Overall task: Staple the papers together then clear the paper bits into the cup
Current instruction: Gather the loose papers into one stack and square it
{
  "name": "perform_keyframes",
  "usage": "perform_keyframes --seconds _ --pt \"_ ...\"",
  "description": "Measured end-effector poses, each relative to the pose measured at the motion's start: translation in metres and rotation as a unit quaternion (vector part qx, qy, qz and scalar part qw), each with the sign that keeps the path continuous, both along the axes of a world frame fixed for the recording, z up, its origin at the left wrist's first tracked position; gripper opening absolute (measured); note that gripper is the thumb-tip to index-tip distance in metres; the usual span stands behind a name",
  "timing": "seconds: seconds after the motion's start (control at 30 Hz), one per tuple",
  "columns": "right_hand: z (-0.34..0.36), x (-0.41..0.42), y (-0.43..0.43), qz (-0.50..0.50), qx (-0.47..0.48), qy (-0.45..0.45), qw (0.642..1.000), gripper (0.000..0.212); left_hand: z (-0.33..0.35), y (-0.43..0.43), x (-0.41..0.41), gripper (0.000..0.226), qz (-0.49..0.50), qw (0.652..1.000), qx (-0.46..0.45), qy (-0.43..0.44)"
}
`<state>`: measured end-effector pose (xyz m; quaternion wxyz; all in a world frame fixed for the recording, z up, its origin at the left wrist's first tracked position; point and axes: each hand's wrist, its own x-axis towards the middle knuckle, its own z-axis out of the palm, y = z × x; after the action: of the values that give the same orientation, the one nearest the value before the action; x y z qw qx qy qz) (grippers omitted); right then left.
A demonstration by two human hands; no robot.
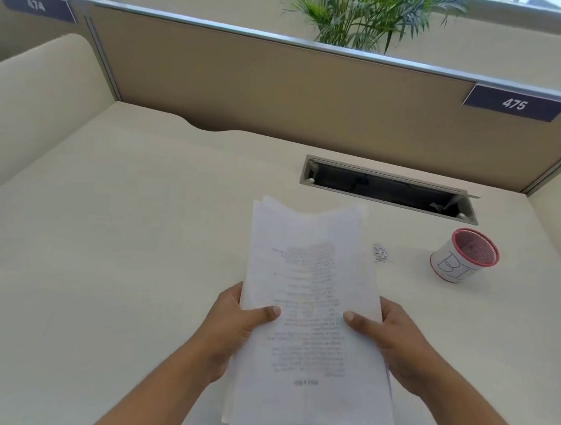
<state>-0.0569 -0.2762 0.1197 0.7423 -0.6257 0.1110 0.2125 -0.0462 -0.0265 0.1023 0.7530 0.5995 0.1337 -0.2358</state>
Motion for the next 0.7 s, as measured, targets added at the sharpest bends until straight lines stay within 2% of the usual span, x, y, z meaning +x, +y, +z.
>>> perform_keyframes --seconds 0.17,0.33,0.57,0.7 --pt "0.012 0.022 -0.006 -0.056 -0.031 -0.07 0.996 0.035 0.006 -0.006 0.022 0.056 0.008 0.992 0.033 -0.12" --pt "0.025 0.037 0.0 -0.082 -0.054 -0.153 0.983 0.031 0.01 -0.021 0.041 0.038 0.067 0.968 0.091 -0.225" --pt "0.032 0.039 0.001 -0.095 -0.087 -0.218 0.968 0.036 0.026 -0.022 0.054 0.045 0.084 0.95 0.128 -0.272" --pt "0.041 0.042 0.002 -0.097 -0.087 -0.279 0.951 0.029 0.04 -0.023 0.056 0.042 0.083 0.949 0.087 -0.293"
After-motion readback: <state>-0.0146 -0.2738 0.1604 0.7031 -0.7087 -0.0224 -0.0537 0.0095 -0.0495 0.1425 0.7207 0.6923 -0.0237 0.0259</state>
